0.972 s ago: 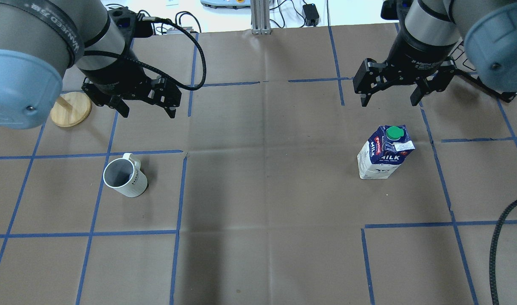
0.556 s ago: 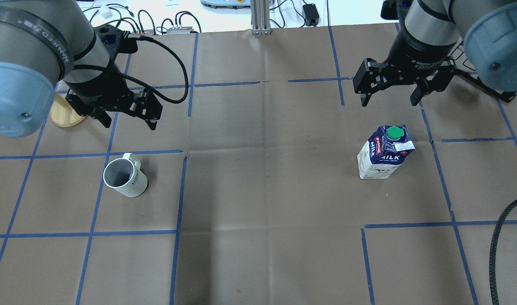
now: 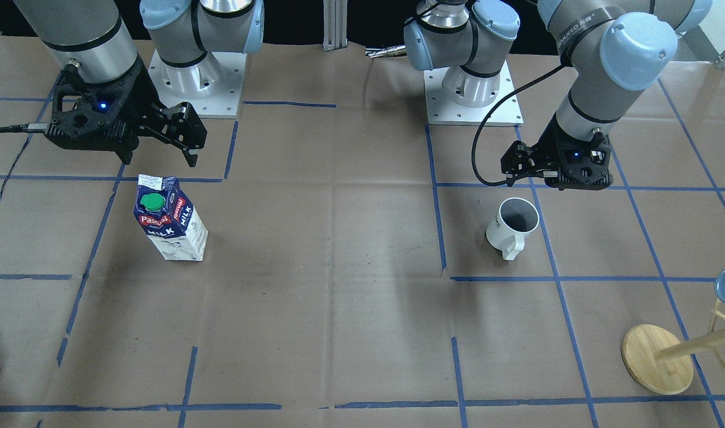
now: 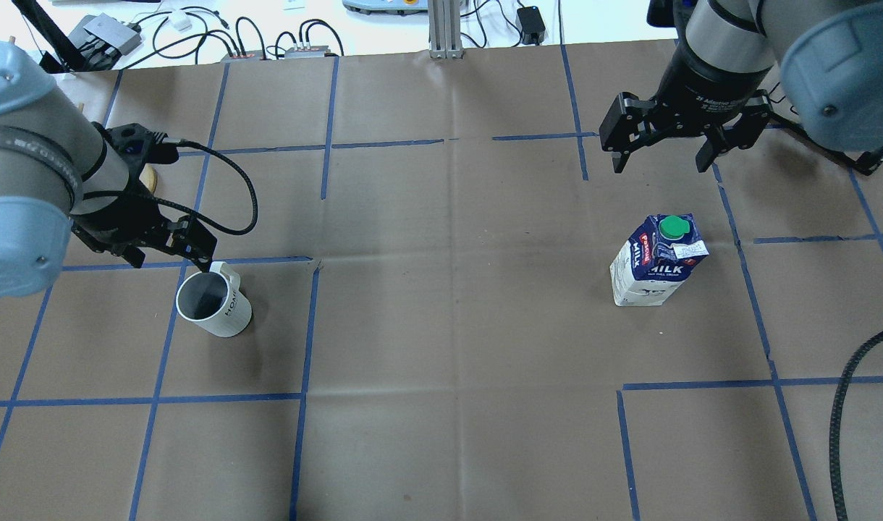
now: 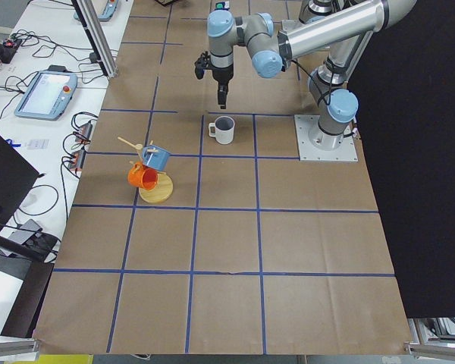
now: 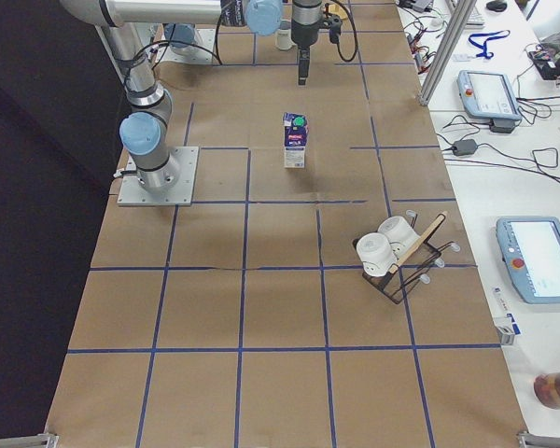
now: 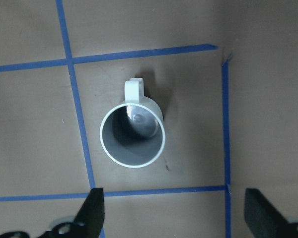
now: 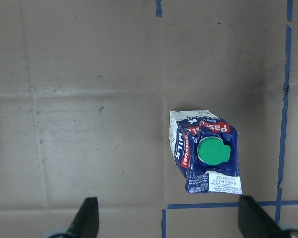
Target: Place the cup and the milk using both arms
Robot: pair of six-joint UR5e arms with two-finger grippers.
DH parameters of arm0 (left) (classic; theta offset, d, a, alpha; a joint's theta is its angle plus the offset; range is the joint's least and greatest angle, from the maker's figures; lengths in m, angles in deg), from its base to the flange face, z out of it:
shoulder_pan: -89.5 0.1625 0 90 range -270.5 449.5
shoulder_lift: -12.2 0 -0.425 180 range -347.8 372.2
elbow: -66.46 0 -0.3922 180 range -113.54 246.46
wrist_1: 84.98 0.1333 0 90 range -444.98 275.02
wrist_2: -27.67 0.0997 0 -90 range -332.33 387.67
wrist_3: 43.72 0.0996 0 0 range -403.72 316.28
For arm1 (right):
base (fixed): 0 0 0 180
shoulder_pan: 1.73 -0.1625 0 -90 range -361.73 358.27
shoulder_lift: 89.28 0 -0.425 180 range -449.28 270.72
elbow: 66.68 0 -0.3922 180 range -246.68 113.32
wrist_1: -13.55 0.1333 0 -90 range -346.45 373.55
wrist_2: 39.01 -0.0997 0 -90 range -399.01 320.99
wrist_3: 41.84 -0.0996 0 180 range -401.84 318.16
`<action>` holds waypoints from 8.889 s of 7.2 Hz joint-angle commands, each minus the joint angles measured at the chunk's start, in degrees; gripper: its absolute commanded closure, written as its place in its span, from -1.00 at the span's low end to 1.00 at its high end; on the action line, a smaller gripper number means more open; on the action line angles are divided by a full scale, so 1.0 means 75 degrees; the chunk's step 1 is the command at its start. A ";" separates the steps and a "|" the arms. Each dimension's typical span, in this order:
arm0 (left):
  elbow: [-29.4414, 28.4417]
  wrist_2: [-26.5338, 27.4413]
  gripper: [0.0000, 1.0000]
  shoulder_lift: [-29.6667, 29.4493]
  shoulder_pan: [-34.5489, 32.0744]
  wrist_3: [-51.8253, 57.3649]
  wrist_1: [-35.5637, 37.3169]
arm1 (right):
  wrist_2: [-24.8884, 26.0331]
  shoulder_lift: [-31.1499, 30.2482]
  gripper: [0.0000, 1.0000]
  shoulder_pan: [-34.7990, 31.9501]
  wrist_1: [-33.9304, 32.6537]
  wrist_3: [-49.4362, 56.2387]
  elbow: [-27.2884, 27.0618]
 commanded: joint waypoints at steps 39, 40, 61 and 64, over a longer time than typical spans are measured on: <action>-0.5191 -0.0557 0.88 -0.5564 -0.3550 -0.3922 0.1152 | 0.0063 -0.0074 -1.00 0.0014 -0.0042 0.0090 -0.0382; -0.5214 -0.0569 0.88 -0.5634 -0.3562 -0.3922 0.1163 | 0.0063 -0.0074 -1.00 0.0014 -0.0042 0.0090 -0.0371; -0.3046 -0.0557 -0.99 -0.0584 -0.2215 -0.2012 -0.2352 | 0.0016 -0.0367 -1.00 0.1057 -0.2972 0.1215 -0.3370; -0.2835 -0.0568 -0.99 -0.0631 -0.2191 -0.2024 -0.2271 | -0.0019 -0.0367 -0.99 0.1057 -0.3041 0.1215 -0.3488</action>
